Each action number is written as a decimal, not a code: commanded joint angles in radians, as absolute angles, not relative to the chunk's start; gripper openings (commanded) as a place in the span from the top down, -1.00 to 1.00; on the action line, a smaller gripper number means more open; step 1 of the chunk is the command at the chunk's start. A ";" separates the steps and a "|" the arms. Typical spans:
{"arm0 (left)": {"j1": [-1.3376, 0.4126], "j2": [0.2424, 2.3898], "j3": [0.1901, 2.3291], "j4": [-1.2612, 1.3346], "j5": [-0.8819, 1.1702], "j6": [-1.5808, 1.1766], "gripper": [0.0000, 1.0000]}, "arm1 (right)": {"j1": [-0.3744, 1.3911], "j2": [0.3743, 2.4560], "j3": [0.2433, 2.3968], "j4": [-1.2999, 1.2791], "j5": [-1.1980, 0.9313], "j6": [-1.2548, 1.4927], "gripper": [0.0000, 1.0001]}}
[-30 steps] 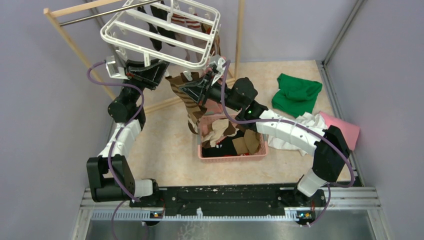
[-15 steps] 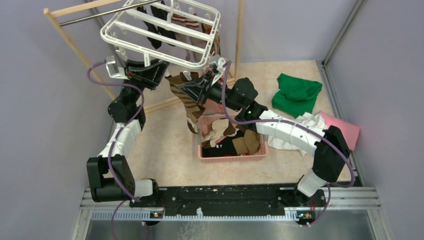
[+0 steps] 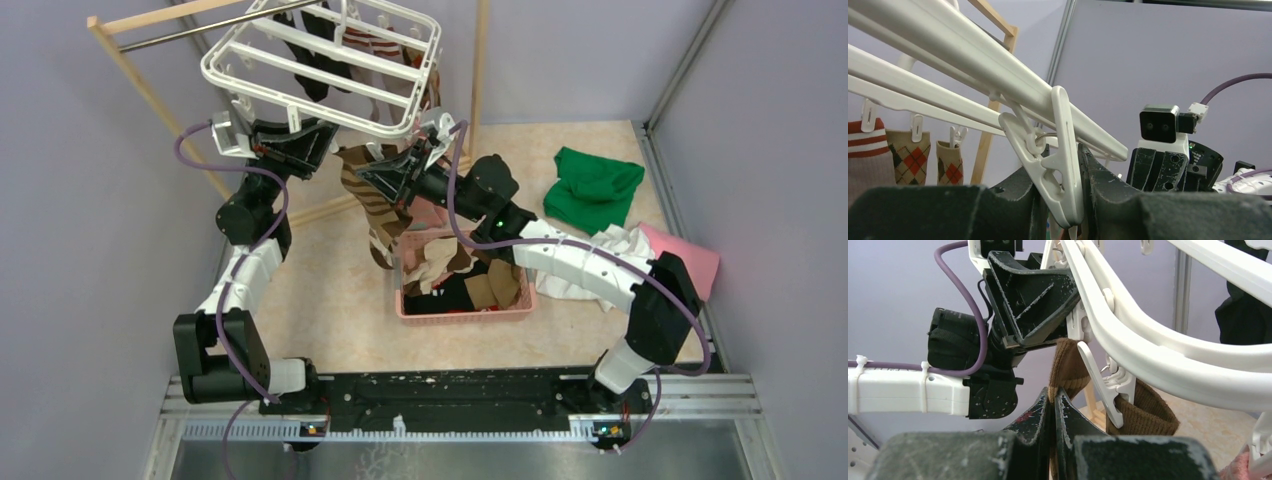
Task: Clip the socks to the hanger
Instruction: Clamp the sock onto the hanger.
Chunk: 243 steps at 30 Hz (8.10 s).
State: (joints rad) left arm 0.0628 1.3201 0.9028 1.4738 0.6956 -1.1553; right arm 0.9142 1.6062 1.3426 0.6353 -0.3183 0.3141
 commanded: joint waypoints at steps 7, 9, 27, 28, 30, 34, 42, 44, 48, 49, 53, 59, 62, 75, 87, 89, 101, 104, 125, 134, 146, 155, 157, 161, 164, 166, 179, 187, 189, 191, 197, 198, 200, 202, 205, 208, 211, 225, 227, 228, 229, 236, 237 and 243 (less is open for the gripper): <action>0.058 1.335 0.927 1.682 0.680 -1.170 0.92 | 0.930 1.510 1.320 0.673 -0.350 0.281 1.00; 0.059 1.338 0.927 1.687 0.679 -1.174 0.92 | 0.930 1.512 1.322 0.674 -0.348 0.279 1.00; 0.058 1.319 0.928 1.684 0.670 -1.177 0.93 | 0.949 1.516 1.290 0.636 -0.337 0.227 1.00; 0.058 1.319 0.928 1.685 0.670 -1.178 0.92 | 0.950 1.517 1.290 0.637 -0.337 0.226 1.00; 0.058 1.318 0.927 1.686 0.672 -1.180 0.92 | 0.951 1.519 1.294 0.642 -0.334 0.222 1.00; 0.058 1.316 0.924 1.684 0.672 -1.178 0.93 | 0.951 1.532 1.307 0.652 -0.330 0.222 1.00; 0.058 1.315 0.922 1.684 0.672 -1.180 0.93 | 0.952 1.556 1.337 0.661 -0.322 0.222 1.00; 0.059 1.316 0.922 1.685 0.672 -1.181 0.93 | 0.953 1.561 1.342 0.662 -0.319 0.220 1.00; 0.058 1.316 0.921 1.688 0.671 -1.183 0.93 | 0.952 1.572 1.353 0.663 -0.319 0.215 1.00; 0.059 1.318 0.922 1.689 0.671 -1.184 0.93 | 0.952 1.575 1.357 0.663 -0.320 0.215 1.00; 0.058 1.321 0.923 1.693 0.670 -1.189 0.93 | 0.953 1.588 1.370 0.664 -0.318 0.210 1.00; 0.059 1.323 0.926 1.696 0.670 -1.190 0.93 | 0.953 1.601 1.387 0.664 -0.317 0.202 1.00; 0.058 1.326 0.928 1.696 0.671 -1.190 0.93 | 0.954 1.603 1.391 0.663 -0.314 0.178 1.00; 0.058 1.342 0.934 1.719 0.690 -1.209 0.93 | 0.954 1.602 1.318 0.792 -0.341 -0.089 1.00; 0.060 1.319 0.939 1.710 0.668 -1.206 0.93 | 0.954 1.556 1.222 0.785 -0.407 -0.154 1.00; 0.059 1.309 0.939 1.696 0.661 -1.201 0.93 | 0.955 1.535 1.184 0.796 -0.399 -0.214 1.00; 0.058 1.257 0.926 1.603 0.673 -1.174 0.93 | 1.026 1.524 1.050 1.029 -0.314 -0.497 1.00; 0.058 1.247 0.922 1.587 0.675 -1.171 0.93 | 1.031 1.537 1.051 1.062 -0.300 -0.512 1.00; 0.058 1.232 0.942 1.532 0.696 -1.161 0.93 | 1.043 1.636 1.180 1.081 -0.297 -0.492 0.99; 0.058 1.252 0.953 1.557 0.716 -1.180 0.93 | 1.046 1.657 1.210 1.078 -0.309 -0.475 0.99; 0.058 1.249 0.940 1.549 0.736 -1.169 0.94 | 1.047 1.666 1.233 1.079 -0.298 -0.475 0.99; 0.058 1.255 0.930 1.557 0.747 -1.168 0.94 | 1.051 1.666 1.251 1.090 -0.302 -0.462 0.98; 0.058 1.258 0.931 1.562 0.746 -1.172 0.94 | 1.051 1.665 1.251 1.090 -0.304 -0.459 0.99; 0.058 1.261 0.935 1.571 0.739 -1.180 0.94 | 1.053 1.660 1.246 1.075 -0.315 -0.456 0.99; 0.059 1.260 0.939 1.571 0.739 -1.181 0.94 | 1.052 1.652 1.232 1.061 -0.347 -0.458 0.98; 0.059 1.261 0.940 1.572 0.749 -1.180 0.94 | 1.053 1.638 1.218 1.043 -0.386 -0.476 0.98; 0.061 1.338 1.009 1.792 0.885 -1.354 0.98 | 0.928 1.568 1.177 1.012 -0.728 -0.280 0.97; 0.063 1.318 1.006 1.793 0.894 -1.351 0.98 | 0.884 1.592 1.208 1.014 -0.781 -0.203 0.98; 0.063 1.315 1.008 1.792 0.894 -1.351 0.98 | 0.884 1.596 1.206 1.024 -0.803 -0.198 0.98; 0.064 1.314 1.010 1.793 0.896 -1.353 0.98 | 0.884 1.602 1.205 1.031 -0.812 -0.194 0.99; 0.063 1.312 1.012 1.792 0.903 -1.359 0.98 | 0.881 1.628 1.229 1.057 -0.804 -0.168 0.98; 0.063 1.313 1.012 1.792 0.904 -1.359 0.98 | 0.882 1.633 1.234 1.059 -0.801 -0.161 0.98; 0.063 1.312 1.017 1.793 0.904 -1.359 0.98 | 0.878 1.645 1.247 1.061 -0.791 -0.141 0.99; 0.063 1.311 1.021 1.793 0.904 -1.362 0.98 | 0.873 1.657 1.257 1.063 -0.786 -0.121 0.99; 0.064 1.311 1.027 1.792 0.905 -1.365 0.98 | 0.866 1.670 1.267 1.070 -0.785 -0.103 0.99; 0.063 1.308 1.029 1.793 0.907 -1.367 0.98 | 0.863 1.678 1.278 1.075 -0.779 -0.088 0.99; 0.063 1.309 1.030 1.792 0.910 -1.368 0.98 | 0.860 1.686 1.290 1.081 -0.773 -0.080 0.99; 0.062 1.312 1.032 1.793 0.916 -1.369 0.98 | 0.854 1.708 1.328 1.086 -0.754 -0.048 1.00; 0.062 1.313 1.032 1.792 0.916 -1.368 0.98 | 0.852 1.707 1.327 1.086 -0.756 -0.045 1.00; 0.062 1.312 1.034 1.793 0.916 -1.368 0.98 | 0.853 1.707 1.325 1.086 -0.760 -0.045 1.00; 0.063 1.312 1.035 1.792 0.915 -1.368 0.98 | 0.854 1.706 1.322 1.085 -0.765 -0.041 1.00; 0.062 1.312 1.042 1.792 0.911 -1.370 0.98 | 0.853 1.702 1.307 1.081 -0.771 -0.038 1.00; 0.062 1.312 1.043 1.793 0.910 -1.370 0.98 | 0.854 1.703 1.307 1.081 -0.773 -0.036 1.00; 0.062 1.310 1.046 1.793 0.906 -1.370 0.98 | 0.854 1.700 1.296 1.081 -0.775 -0.034 1.00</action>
State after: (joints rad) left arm 0.0628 1.3434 1.0035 1.4734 0.8967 -1.3605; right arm 0.8608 1.6981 1.2789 1.0508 -0.7624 -0.0483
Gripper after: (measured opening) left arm 0.297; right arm 0.009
